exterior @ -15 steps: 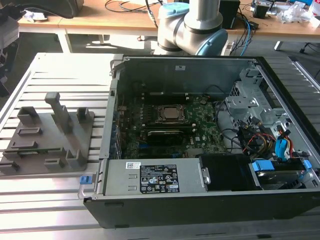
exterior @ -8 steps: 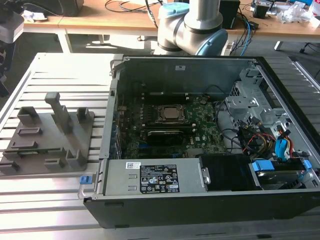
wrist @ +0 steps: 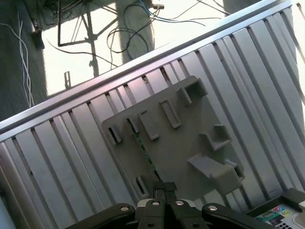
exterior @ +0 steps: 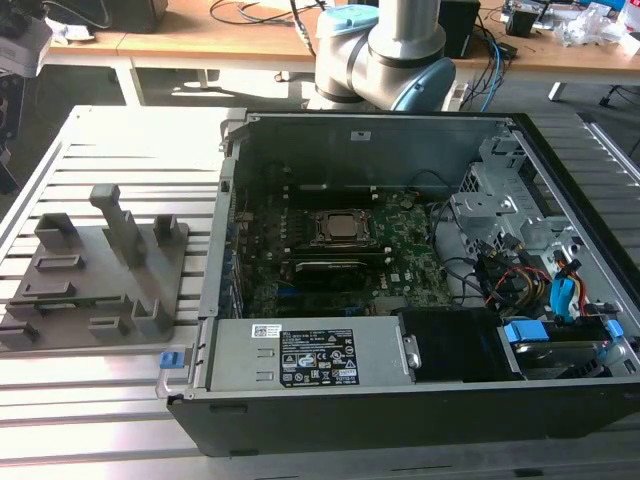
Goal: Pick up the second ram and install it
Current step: 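Pick up the second ram and move it above second insertion slot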
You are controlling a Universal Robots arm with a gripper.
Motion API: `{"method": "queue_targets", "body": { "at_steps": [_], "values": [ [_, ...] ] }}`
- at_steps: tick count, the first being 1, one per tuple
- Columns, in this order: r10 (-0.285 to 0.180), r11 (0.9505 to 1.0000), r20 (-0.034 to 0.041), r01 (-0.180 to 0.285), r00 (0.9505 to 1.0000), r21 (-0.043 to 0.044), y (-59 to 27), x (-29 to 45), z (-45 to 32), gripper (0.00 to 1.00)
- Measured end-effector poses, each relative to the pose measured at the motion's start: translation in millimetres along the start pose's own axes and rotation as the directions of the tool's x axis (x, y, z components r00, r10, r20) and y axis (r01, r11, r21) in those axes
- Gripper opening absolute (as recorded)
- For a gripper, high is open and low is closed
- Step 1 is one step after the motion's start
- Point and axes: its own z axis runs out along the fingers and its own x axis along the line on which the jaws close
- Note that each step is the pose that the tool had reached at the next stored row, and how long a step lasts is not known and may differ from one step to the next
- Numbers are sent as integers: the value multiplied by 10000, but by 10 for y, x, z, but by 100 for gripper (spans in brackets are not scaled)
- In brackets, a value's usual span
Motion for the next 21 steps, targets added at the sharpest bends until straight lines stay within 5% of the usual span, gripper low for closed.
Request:
{"method": "queue_targets", "body": {
  "at_steps": [6,12,14,17,21],
  "values": [
    [-1006,9949,-38,1006,9949,-25,0,0,0,11],
    [-2257,9742,-81,2257,9742,-63,0,0,0,11],
    [-2815,9595,-99,2815,9595,-81,0,0,0,11],
    [-3275,9448,-113,3274,9448,-97,0,0,0,11],
    [-4140,9102,-139,4139,9102,-130,0,0,0,11]
  ]
}}
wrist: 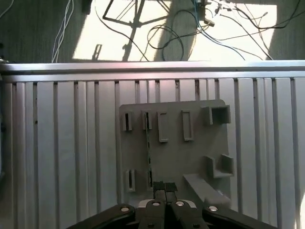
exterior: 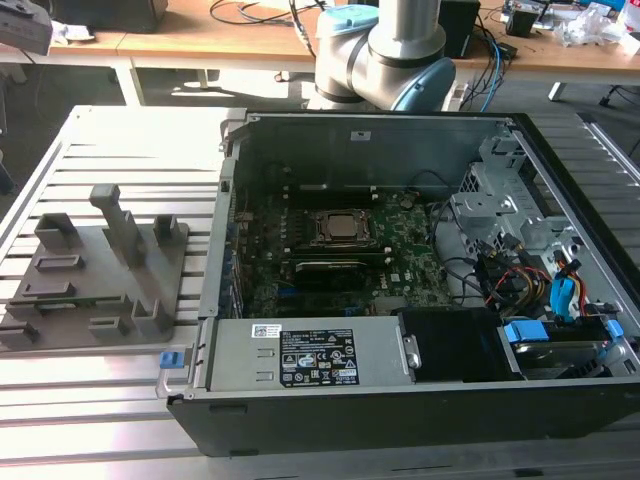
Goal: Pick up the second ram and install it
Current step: 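Pick up the second ram and move it above second insertion slot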
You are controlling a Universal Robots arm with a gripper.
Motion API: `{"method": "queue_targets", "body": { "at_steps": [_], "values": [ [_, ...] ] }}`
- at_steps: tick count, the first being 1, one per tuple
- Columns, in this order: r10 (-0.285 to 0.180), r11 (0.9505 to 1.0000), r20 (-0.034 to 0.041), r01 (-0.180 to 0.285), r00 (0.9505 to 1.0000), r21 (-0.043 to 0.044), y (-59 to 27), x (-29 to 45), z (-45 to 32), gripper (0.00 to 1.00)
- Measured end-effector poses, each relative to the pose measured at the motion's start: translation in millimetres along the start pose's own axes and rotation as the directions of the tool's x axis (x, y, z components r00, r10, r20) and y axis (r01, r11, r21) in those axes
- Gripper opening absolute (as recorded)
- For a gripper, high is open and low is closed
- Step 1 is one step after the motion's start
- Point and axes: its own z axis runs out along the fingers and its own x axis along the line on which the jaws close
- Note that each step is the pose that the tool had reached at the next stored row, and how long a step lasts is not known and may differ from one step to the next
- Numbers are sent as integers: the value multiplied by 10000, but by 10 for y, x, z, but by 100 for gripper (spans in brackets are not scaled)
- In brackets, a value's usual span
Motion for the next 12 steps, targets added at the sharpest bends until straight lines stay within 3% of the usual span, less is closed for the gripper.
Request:
{"method": "queue_targets", "body": {
  "at_steps": [4,9,12],
  "values": [
    [-970,9953,-36,970,9953,-24,0,0,0,11],
    [-1704,9854,-62,1704,9854,-44,0,0,0,11],
    [-2291,9734,-82,2290,9734,-62,0,0,0,11]
  ]
}}
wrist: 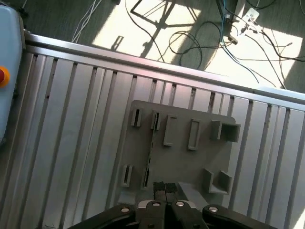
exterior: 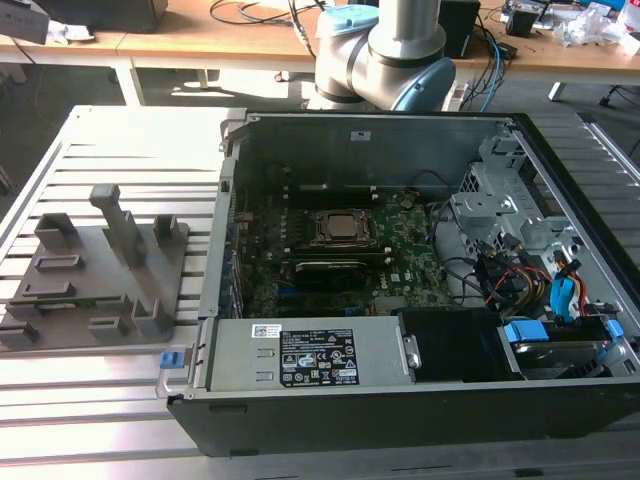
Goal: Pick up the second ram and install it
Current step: 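Pick up the second ram and move it above second insertion slot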
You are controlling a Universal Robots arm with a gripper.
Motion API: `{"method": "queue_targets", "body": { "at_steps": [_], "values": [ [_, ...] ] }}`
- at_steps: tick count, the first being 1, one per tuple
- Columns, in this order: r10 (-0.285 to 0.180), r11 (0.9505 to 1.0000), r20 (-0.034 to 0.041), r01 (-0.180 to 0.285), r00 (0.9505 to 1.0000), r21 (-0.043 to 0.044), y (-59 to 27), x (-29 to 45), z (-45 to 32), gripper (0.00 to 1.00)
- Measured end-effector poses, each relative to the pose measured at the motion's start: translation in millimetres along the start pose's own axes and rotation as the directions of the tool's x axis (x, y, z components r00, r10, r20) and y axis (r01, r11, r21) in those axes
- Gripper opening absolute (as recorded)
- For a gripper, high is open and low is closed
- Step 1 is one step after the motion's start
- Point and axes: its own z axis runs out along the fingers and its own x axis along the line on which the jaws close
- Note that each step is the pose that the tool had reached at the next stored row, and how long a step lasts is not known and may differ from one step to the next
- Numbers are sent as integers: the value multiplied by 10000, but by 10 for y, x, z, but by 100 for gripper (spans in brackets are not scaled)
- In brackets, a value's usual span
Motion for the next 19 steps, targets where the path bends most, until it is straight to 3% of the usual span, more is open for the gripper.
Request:
{"method": "queue_targets", "body": {
  "at_steps": [2,4,6,8,10,11,16,19],
  "values": [
    [-383,9993,-14,383,9993,-9,0,0,0,11],
    [-461,9989,-17,461,9989,-10,0,-2,0,11],
    [-63,10000,-3,63,10000,-4,0,-3,3,11],
    [780,9969,30,-780,9969,16,-1,-2,15,11],
    [1433,9897,57,-1433,9897,28,-1,-2,23,11],
    [1879,9822,76,-1879,9822,36,-1,-2,29,11],
    [2922,9563,122,-2922,9563,50,-3,-2,40,11],
    [2925,9562,123,-2925,9562,50,-2,-3,40,11]
  ]
}}
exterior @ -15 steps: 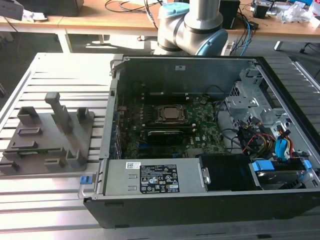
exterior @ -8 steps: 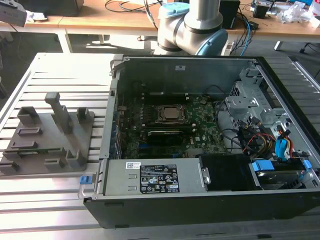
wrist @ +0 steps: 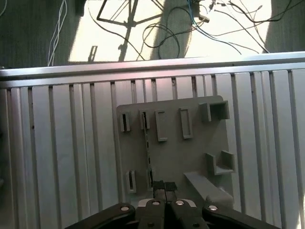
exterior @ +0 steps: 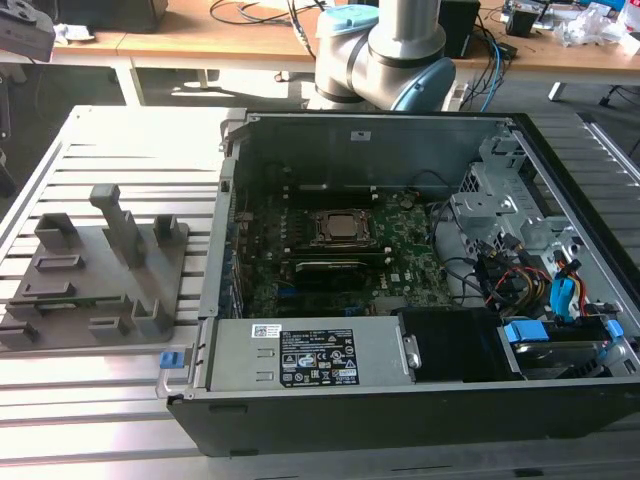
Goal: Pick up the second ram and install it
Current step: 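Pick up the second ram and move it above second insertion slot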
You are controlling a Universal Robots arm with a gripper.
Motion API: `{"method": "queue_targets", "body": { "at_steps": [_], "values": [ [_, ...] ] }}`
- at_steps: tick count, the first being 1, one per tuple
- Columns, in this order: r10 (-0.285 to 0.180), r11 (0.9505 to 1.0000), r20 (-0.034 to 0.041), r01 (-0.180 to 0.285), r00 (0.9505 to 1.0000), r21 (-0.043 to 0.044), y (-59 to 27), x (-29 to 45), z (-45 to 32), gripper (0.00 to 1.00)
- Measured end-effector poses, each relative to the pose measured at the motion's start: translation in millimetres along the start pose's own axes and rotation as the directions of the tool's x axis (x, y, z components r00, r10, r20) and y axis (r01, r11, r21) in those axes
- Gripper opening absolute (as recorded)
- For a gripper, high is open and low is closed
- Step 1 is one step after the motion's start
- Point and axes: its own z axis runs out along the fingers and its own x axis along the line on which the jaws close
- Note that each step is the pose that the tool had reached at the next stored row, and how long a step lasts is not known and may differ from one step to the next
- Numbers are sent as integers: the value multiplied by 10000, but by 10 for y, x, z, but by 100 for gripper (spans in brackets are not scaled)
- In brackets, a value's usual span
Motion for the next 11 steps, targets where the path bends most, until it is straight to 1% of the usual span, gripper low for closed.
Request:
{"method": "queue_targets", "body": {
  "at_steps": [1,2,3,4,5,11],
  "values": [
    [0,10000,0,0,10000,0,0,0,0,11],
    [1,10000,0,-1,10000,0,0,0,0,17],
    [1,10000,0,-1,10000,0,0,0,0,17],
    [1,10000,0,-1,10000,0,0,0,0,29],
    [2,10000,0,-2,10000,0,0,0,0,36],
    [2,10000,0,-2,10000,0,0,0,0,36]
  ]
}}
